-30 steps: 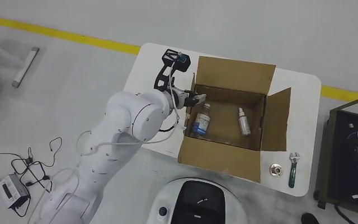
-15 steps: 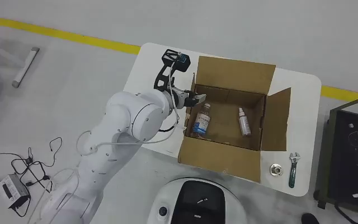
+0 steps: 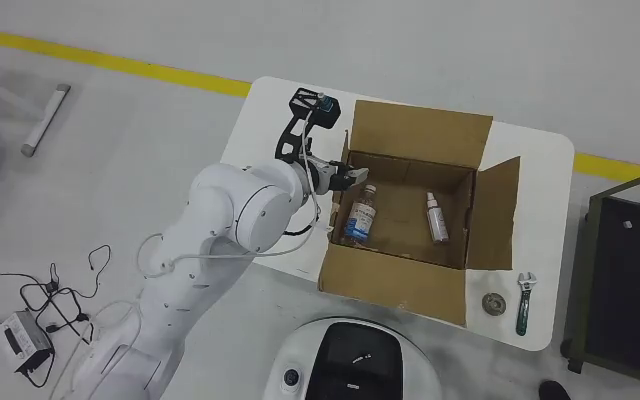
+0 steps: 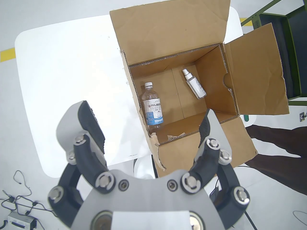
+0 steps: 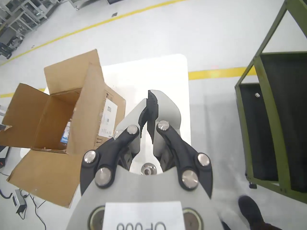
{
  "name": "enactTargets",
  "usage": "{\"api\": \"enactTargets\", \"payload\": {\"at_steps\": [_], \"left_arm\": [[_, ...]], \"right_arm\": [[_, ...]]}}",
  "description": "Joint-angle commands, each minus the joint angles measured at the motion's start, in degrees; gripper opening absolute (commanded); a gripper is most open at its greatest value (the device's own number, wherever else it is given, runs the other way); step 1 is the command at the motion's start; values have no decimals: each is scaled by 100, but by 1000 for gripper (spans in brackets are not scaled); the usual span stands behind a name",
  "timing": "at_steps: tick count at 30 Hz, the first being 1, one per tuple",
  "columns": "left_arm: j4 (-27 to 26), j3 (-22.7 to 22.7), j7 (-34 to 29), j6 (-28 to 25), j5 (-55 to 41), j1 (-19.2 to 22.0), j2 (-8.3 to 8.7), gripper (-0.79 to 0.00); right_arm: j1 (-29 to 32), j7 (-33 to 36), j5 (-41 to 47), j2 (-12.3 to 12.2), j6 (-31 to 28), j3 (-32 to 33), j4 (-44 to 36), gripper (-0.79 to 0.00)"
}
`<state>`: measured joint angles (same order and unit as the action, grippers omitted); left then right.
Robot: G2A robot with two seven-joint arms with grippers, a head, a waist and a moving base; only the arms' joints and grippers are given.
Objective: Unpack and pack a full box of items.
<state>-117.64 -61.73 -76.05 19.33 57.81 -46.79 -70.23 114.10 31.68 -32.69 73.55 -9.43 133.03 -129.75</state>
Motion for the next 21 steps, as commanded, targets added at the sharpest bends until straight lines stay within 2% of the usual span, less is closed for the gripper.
{"api": "enactTargets", "payload": {"at_steps": [1,9,11,13,16,18,21], "left_arm": [[0,0,0,0,0,0,0,0],[0,0,0,0,0,0,0,0],[0,0,0,0,0,0,0,0],[0,0,0,0,0,0,0,0],[0,0,0,0,0,0,0,0],[0,0,0,0,0,0,0,0],[0,0,0,0,0,0,0,0]], "right_arm": [[0,-6,8,1,1,0,4,-785],[0,-6,8,1,1,0,4,-785],[41,101,-326,-22,-246,-90,-71,-785],[122,422,-890,-49,-275,-200,-94,-785],[193,1137,-1881,-92,-15,-452,-52,-785],[110,1576,-2123,-112,225,-660,53,-785],[-3,2165,-2453,-163,96,-944,261,-785]]}}
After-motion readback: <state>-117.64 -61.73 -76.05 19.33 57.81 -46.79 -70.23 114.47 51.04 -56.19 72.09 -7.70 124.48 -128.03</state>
